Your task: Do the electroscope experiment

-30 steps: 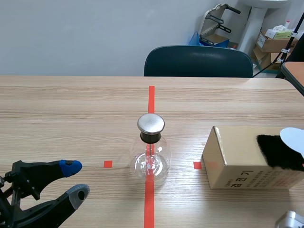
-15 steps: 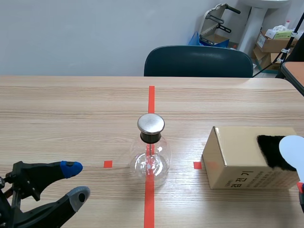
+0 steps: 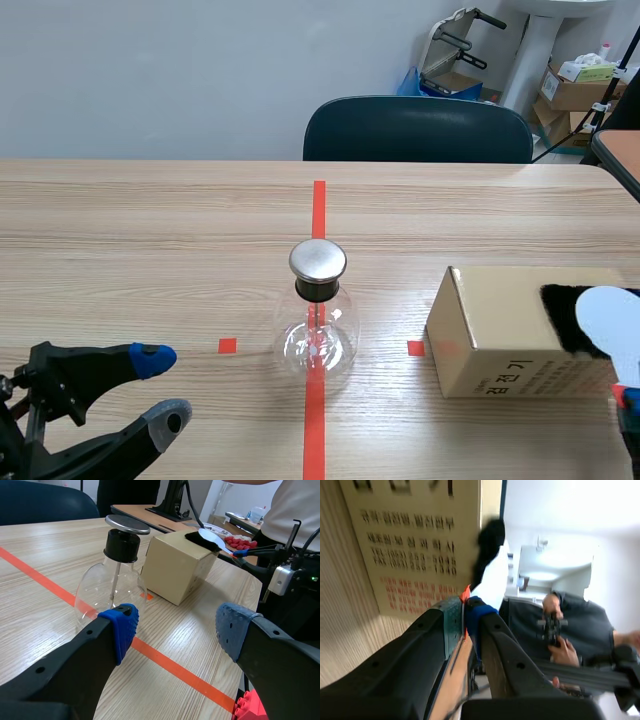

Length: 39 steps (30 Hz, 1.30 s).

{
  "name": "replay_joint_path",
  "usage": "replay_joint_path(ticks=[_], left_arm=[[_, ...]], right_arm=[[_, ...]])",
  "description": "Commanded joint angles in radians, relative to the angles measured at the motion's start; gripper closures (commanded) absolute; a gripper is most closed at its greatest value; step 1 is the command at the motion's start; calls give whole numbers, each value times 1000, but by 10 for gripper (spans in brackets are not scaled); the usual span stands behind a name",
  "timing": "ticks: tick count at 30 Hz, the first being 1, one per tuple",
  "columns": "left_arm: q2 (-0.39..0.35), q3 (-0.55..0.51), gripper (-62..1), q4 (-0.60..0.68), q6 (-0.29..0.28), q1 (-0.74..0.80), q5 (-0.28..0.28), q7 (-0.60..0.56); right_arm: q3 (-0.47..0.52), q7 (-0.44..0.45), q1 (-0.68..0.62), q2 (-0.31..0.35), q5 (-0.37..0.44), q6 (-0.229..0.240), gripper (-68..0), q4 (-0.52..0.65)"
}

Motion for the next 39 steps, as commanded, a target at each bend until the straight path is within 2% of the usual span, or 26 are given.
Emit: replay_joint_path(ticks=[1,3,6,12,15,17,21,23,25,29,31,33,37,39], left_arm=[[5,-3,-362,8,-3,3,-3,-14],[5,-3,-362,8,-3,3,-3,-14],[5,-3,-362,8,-3,3,-3,-14],[5,-3,-362,8,-3,3,-3,-13],[5,-3,-362,8,-3,3,-3,-14],[5,-3,-362,8,-3,3,-3,-13],[5,-3,-362,8,-3,3,-3,-14],[5,-3,-362,8,-3,3,-3,-14],[5,-3,-362,8,-3,3,-3,-14],[5,-3,-362,8,-3,3,-3,-13],[5,-3,-362,8,-3,3,-3,-13],[5,-3,-362,8,-3,3,-3,-13],[5,-3,-362,8,-3,3,-3,-14],[5,-3,-362,8,-3,3,-3,-14]], right_arm=[[5,64,-8,2,2,-53,-20,11],[5,129,-13,2,2,-53,-20,11],[5,127,-20,1,3,-53,-20,11],[5,-114,-24,0,11,-53,-20,11],[8,-163,-24,3,17,-53,-20,11],[8,-119,-24,8,16,-53,-20,11],[5,43,-25,5,16,-53,-20,11],[5,60,-27,1,17,-53,-20,11],[6,10,-30,-1,17,-53,-20,11],[9,-170,-30,0,17,-53,-20,11],[9,-206,-30,0,17,-53,-20,11],[8,-166,-30,2,16,-53,-20,11],[6,35,-30,2,9,-53,-20,11],[6,103,-30,2,9,-53,-20,10]])
